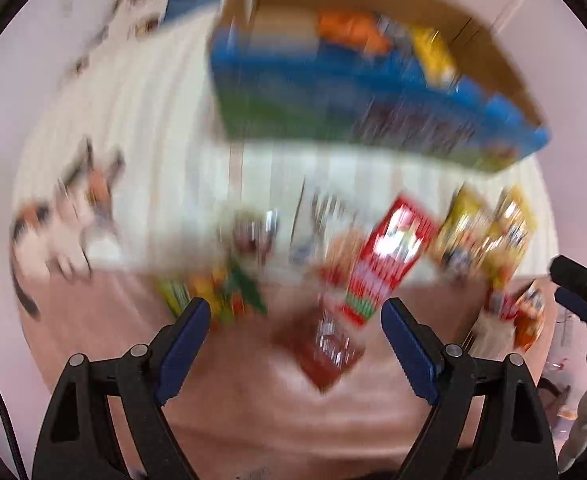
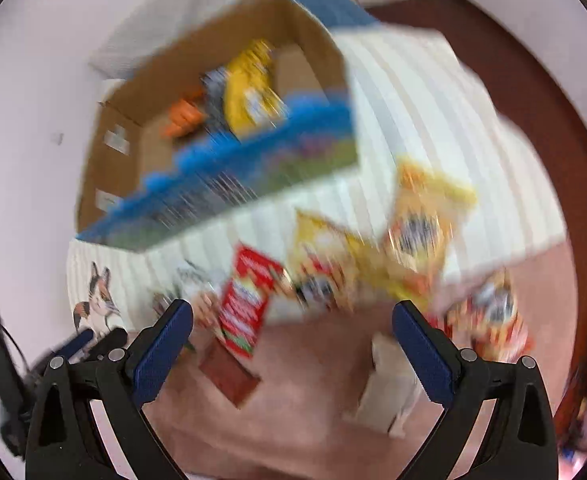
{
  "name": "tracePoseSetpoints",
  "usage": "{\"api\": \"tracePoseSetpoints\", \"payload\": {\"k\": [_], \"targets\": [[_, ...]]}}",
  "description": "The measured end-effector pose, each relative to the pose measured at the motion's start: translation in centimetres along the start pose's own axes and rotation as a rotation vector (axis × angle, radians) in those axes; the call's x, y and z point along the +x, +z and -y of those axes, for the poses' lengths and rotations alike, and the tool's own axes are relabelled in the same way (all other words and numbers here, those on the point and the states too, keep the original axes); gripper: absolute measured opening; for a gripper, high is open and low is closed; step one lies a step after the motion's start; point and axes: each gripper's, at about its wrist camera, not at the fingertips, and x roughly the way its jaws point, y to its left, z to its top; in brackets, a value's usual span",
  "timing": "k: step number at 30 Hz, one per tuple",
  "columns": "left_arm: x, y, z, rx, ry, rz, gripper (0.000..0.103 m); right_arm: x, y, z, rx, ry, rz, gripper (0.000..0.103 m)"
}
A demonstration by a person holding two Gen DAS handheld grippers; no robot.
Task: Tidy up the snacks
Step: 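Grasp the brown jerky packet with the left tool while the right tool grasps the white bar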
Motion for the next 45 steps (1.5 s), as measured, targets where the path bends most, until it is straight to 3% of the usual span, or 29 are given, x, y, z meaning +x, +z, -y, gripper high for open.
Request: {"api": "tracePoseSetpoints", "payload": {"k": [3,6,12,14,16,18,19,20,23,28,30,32,34,37,41,43,45], "targets": [[4.3,-1.8,-1.3,-0.107,-0.027,-0.136,0.087,2.6,-1.9,2.9,0.067,-0.021,-0.08,0.102],[8.3,-3.0,-2.6,-0.237,-0.132,-0.259,0.087,4.9,-3.5,4.6,0.104,-0.05,-0.142,0.102],[12.8,-4.4,-3.3,-0.386,-0.243,-0.376,0.087,8.8,-6.4,7.1,0.186,-0.095,-0.247,0.102],[13.5,-4.6,-3.2,-0.403,-0.234,-0.366,0.087,9.4,-6.9,7.4,0.187,-0.113,-0.255,0.102],[13.6,-4.6,-3.1,-0.408,-0.217,-0.333,0.078,10.2,-7.5,7.6,0.176,-0.132,-0.261,0.098],[13.4,-4.4,-2.6,-0.384,-0.198,-0.307,0.069,10.8,-8.0,7.6,0.166,-0.154,-0.274,0.077],[13.2,-4.1,-2.3,-0.362,-0.19,-0.298,0.063,11.1,-8.2,7.7,0.158,-0.153,-0.28,0.072],[13.0,-3.9,-1.8,-0.327,-0.181,-0.283,0.055,11.3,-8.4,7.5,0.147,-0.159,-0.286,0.064],[12.4,-3.2,-0.3,-0.201,-0.138,-0.241,0.055,11.9,-8.8,6.1,0.068,-0.171,-0.298,0.059],[11.7,-3.7,1.7,0.129,-0.026,-0.203,0.055,13.3,-9.0,2.4,-0.145,-0.167,-0.342,0.059],[11.7,-3.7,1.5,0.179,-0.005,-0.202,0.058,13.8,-9.1,0.9,-0.243,-0.181,-0.356,0.059],[12.1,-3.4,0.5,0.14,-0.025,-0.229,0.065,14.0,-9.0,0.5,-0.258,-0.186,-0.352,0.06],[13.1,-3.0,-1.1,0.017,-0.098,-0.282,0.066,14.4,-8.9,0.4,-0.232,-0.182,-0.356,0.064],[14.4,-2.7,-2.8,-0.166,-0.174,-0.308,0.076,14.7,-8.9,0.4,-0.19,-0.183,-0.353,0.066],[14.6,-2.4,-2.9,-0.251,-0.15,-0.297,0.077,14.7,-9.4,0.8,-0.142,-0.19,-0.333,0.066],[14.4,-3.2,-3.1,-0.234,-0.11,-0.287,0.07,14.9,-9.9,0.7,-0.127,-0.188,-0.33,0.066],[13.9,-3.8,-2.0,-0.158,-0.057,-0.267,0.056,15.0,-9.6,0.6,-0.109,-0.185,-0.326,0.062]]}}
